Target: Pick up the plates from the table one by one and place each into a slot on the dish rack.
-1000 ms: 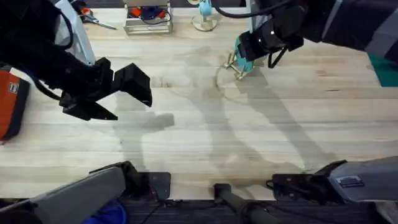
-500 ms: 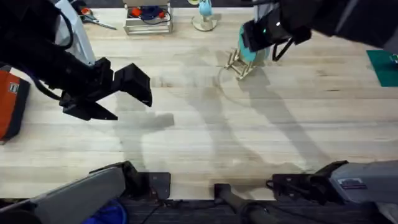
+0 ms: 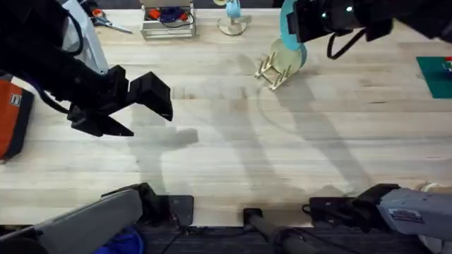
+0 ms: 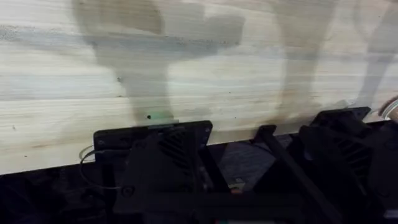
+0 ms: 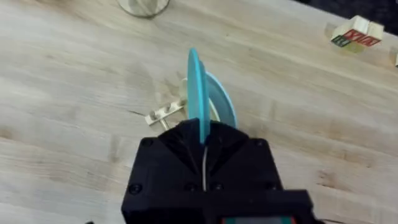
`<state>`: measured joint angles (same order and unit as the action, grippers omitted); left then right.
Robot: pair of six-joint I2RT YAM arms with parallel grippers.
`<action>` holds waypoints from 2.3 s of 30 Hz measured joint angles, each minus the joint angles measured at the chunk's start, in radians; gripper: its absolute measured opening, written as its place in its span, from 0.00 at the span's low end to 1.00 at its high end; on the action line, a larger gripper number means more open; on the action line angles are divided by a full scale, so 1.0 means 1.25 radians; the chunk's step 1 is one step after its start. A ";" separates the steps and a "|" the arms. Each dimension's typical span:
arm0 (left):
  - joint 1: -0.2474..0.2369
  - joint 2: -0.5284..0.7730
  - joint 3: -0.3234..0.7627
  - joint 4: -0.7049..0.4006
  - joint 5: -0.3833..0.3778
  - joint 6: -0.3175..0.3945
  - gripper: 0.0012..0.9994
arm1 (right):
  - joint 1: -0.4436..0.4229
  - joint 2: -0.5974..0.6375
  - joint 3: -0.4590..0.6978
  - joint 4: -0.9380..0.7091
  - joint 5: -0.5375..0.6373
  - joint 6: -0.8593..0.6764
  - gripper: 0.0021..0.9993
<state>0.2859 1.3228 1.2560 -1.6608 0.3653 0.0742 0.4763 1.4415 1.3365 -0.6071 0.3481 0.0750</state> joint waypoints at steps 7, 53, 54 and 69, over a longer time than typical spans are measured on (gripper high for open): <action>0.000 0.000 0.000 0.000 0.000 0.000 0.99 | 0.000 -0.049 0.000 0.000 0.000 0.000 0.03; 0.000 0.000 0.000 0.000 0.000 0.000 0.99 | -0.090 -0.099 0.001 -0.088 -0.333 -0.446 0.03; 0.000 0.000 0.000 0.000 0.000 0.000 1.00 | -0.090 -0.099 0.001 -0.084 -0.335 -0.445 0.03; 0.000 0.000 0.000 0.000 0.000 0.000 0.99 | -0.090 -0.074 0.001 -0.085 -0.343 -0.443 0.03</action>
<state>0.2859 1.3228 1.2560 -1.6608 0.3653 0.0742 0.3632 1.3485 1.3380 -0.7132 -0.0813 -0.4793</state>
